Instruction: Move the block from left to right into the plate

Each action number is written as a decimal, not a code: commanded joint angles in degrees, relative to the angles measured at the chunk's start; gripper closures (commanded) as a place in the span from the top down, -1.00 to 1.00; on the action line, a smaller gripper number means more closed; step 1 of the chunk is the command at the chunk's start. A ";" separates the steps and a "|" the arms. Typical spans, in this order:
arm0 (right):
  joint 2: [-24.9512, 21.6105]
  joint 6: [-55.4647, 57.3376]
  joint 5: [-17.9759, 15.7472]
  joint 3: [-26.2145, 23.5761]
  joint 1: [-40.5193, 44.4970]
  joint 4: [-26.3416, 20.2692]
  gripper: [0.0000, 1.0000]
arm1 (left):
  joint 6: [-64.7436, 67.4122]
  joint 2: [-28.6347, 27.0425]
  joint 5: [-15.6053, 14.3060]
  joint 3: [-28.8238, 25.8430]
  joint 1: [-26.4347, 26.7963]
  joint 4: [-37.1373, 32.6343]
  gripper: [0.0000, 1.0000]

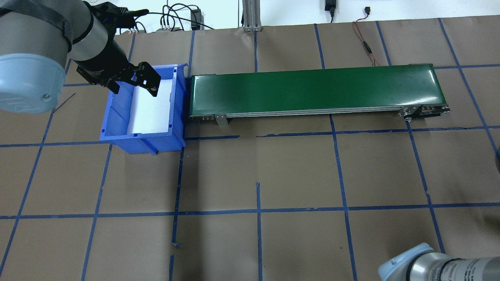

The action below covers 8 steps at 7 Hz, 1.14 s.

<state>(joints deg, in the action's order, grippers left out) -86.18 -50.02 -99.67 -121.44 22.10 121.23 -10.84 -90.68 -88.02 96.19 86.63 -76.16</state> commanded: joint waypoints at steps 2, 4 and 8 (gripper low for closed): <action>3.90 -0.43 1.85 0.68 -3.36 1.11 1.00 | 4.12 0.68 -1.52 -0.21 -0.76 -0.13 1.00; 2.78 7.24 2.11 2.68 -1.81 0.24 1.00 | 9.75 0.94 -4.79 0.13 -0.15 -0.57 1.00; -0.80 28.31 4.48 19.11 23.98 -17.09 1.00 | 13.21 0.94 -4.00 0.58 -0.05 -0.48 1.00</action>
<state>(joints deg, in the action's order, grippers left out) -84.68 -32.34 -96.17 -107.08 38.32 112.64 2.22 -89.74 -92.10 96.71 86.56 -76.64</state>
